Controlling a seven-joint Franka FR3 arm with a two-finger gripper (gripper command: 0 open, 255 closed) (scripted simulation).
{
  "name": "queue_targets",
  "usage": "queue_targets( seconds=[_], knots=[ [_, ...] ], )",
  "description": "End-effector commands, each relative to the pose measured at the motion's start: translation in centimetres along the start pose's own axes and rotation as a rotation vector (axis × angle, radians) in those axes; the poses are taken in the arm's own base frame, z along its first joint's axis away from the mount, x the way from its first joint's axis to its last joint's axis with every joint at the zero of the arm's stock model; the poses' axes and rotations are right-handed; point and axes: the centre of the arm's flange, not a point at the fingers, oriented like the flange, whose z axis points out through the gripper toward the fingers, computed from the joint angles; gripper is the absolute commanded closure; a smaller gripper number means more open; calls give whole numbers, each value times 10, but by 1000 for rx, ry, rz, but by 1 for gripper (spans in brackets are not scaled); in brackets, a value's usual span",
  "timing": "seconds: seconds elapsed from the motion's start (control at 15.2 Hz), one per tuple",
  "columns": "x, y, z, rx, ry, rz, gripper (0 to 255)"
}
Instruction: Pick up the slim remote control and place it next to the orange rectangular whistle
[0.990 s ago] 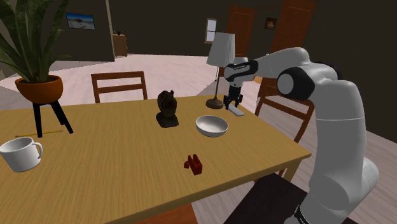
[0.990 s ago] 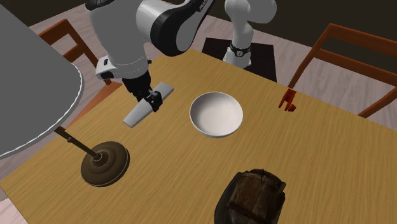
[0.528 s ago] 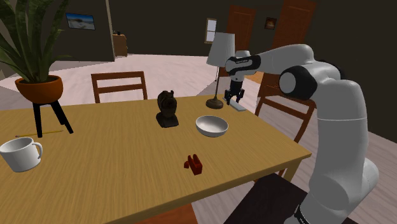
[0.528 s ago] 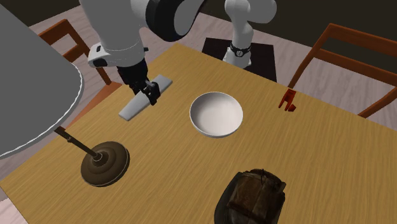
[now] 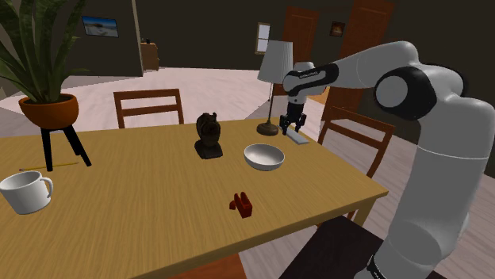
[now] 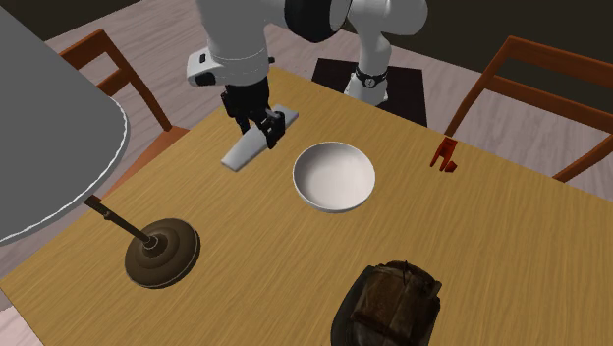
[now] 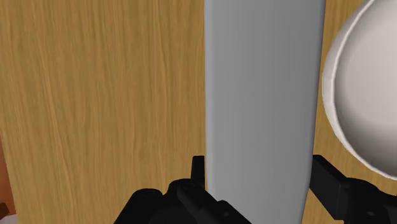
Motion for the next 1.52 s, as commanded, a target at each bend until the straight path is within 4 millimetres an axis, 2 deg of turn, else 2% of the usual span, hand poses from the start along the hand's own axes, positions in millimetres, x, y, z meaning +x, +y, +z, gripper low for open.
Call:
queue_targets(
  seconds=[0.0, 1.45],
  knots=[
    [-22, -13, 0, 0, 0, 0, 255],
    [-264, -173, 0, 0, 0, 0, 255]
  ],
)
